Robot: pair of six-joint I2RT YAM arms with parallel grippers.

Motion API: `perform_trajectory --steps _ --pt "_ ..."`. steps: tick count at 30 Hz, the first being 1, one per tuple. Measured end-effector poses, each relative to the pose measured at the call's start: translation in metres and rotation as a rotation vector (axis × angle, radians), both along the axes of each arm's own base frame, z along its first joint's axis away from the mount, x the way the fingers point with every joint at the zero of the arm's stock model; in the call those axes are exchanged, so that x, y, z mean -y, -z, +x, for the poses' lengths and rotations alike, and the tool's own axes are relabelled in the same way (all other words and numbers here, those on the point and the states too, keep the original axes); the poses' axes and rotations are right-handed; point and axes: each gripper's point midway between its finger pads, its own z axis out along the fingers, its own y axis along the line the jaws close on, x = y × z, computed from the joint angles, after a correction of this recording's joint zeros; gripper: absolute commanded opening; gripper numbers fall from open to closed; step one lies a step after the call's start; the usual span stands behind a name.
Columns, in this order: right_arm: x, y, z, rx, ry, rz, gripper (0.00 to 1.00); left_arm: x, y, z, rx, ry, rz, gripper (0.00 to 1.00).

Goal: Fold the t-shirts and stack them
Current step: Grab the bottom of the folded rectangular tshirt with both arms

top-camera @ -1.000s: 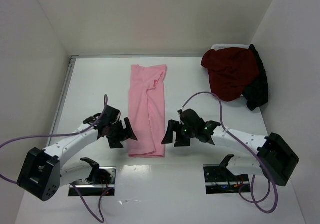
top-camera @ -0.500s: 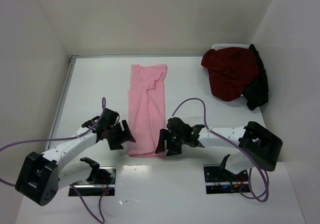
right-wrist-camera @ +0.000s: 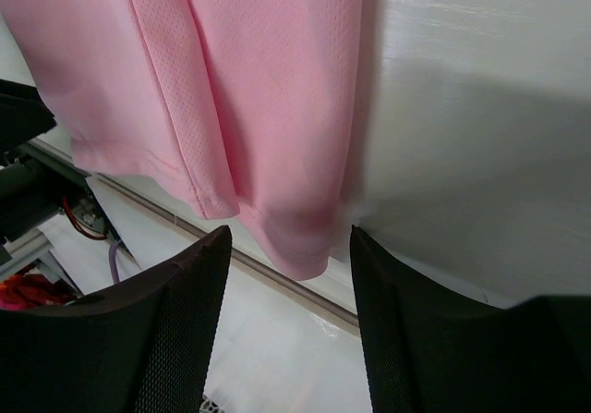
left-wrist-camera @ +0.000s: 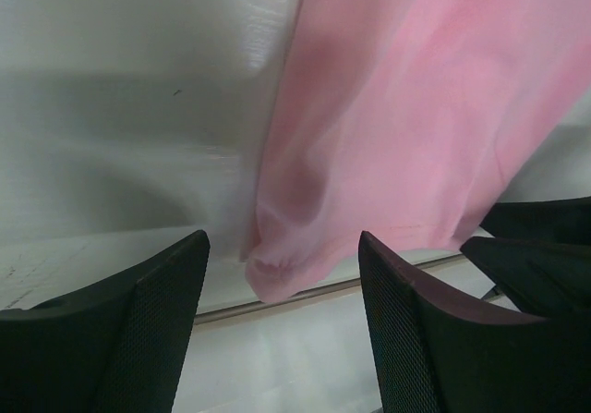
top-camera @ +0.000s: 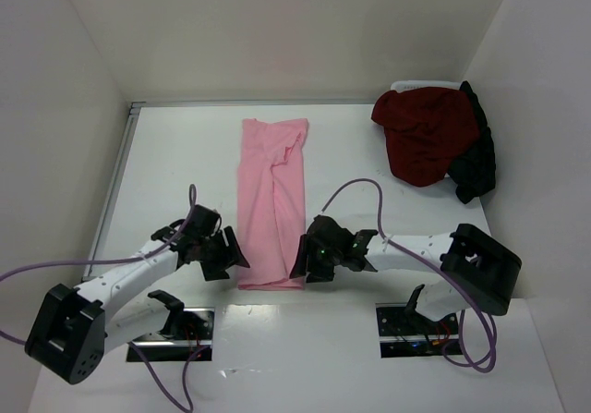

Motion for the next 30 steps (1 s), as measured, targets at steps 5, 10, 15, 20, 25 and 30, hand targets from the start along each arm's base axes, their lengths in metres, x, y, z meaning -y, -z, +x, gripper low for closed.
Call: perform_trajectory --steps 5,10,15,20,25,30 --pt "0.0 0.0 0.001 0.002 0.005 -0.002 0.56 0.002 0.007 -0.005 -0.031 0.02 0.016 0.71" --pt "0.0 0.003 0.001 0.0 0.002 -0.005 0.48 0.004 0.007 -0.003 -0.022 0.026 0.015 0.55" --pt "-0.004 0.007 0.0 -0.01 -0.017 -0.005 0.4 0.005 0.015 -0.007 -0.054 0.04 0.033 0.5" --pt "-0.01 0.008 0.001 -0.016 -0.032 -0.001 0.37 0.005 0.016 -0.008 -0.059 0.044 0.036 0.35" --pt "-0.009 0.01 0.001 -0.017 -0.035 -0.007 0.25 0.005 0.016 -0.008 -0.058 0.044 0.037 0.19" --pt "-0.007 0.012 0.001 -0.013 -0.04 -0.018 0.09 0.005 0.016 -0.008 -0.058 0.044 0.037 0.0"
